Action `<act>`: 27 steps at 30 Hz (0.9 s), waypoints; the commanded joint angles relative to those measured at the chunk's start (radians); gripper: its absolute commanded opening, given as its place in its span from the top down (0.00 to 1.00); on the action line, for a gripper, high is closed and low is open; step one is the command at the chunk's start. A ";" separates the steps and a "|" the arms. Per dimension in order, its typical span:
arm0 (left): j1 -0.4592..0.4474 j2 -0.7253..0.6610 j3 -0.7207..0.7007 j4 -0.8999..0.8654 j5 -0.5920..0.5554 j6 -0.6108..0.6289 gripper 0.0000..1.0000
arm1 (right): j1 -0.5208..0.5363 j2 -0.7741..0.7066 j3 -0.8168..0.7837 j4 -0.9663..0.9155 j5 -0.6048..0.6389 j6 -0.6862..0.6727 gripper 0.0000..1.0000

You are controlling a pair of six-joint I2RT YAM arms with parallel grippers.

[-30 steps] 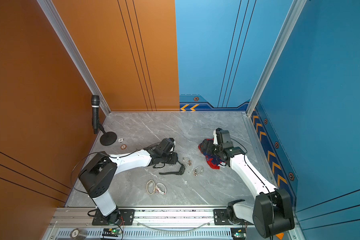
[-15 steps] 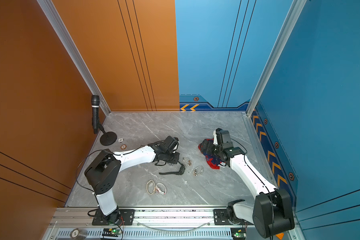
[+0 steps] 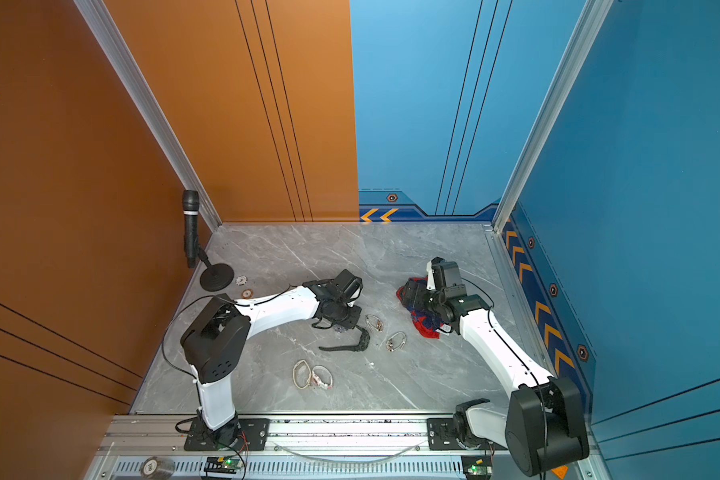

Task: Wipe the watch dial
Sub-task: Pick up the watch at the center of the board.

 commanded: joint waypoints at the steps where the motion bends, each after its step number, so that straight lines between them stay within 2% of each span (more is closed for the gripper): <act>1: -0.011 0.015 0.023 -0.051 -0.030 0.021 0.76 | -0.002 -0.014 -0.008 0.016 0.004 0.011 0.06; 4: -0.010 0.019 0.024 -0.053 -0.029 0.020 0.78 | -0.002 -0.012 -0.010 0.018 0.004 0.011 0.06; 7: -0.011 0.021 0.025 -0.057 -0.028 0.021 0.86 | -0.003 -0.011 -0.010 0.018 0.005 0.011 0.06; 10: -0.011 0.022 0.026 -0.058 -0.030 0.021 0.87 | -0.002 -0.012 -0.011 0.018 0.008 0.011 0.06; 16: -0.002 0.002 0.029 -0.065 -0.031 0.009 0.97 | -0.002 -0.015 -0.010 0.017 0.011 0.011 0.06; 27: 0.091 -0.189 0.008 -0.044 0.062 -0.112 1.00 | 0.011 0.000 0.009 0.024 0.012 0.020 0.06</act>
